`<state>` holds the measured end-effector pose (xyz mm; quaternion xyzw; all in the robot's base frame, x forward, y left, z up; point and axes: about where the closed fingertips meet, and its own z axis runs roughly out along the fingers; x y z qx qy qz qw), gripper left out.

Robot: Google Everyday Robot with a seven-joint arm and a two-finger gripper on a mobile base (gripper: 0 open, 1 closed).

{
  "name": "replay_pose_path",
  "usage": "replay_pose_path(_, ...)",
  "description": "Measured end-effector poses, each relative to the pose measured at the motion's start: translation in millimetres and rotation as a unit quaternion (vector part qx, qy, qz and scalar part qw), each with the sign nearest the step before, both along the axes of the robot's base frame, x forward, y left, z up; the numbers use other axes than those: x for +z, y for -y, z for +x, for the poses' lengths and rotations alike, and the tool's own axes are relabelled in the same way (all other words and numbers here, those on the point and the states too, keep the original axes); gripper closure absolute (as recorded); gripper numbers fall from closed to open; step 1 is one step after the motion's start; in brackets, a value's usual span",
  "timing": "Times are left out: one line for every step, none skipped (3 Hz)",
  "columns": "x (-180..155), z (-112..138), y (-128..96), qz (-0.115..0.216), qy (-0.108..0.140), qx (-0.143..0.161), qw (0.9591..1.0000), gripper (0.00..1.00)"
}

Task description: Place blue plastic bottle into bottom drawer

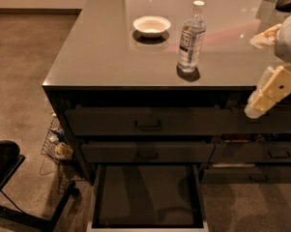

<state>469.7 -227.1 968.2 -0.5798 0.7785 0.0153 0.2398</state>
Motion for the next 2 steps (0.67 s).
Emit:
replay_pose_path(-4.6,31.6,2.9,0.098,0.037,0.004,0.9945,0.00)
replay_pose_path(-1.4,65.8,-1.5,0.183,0.082,0.008,0.9797,0.00)
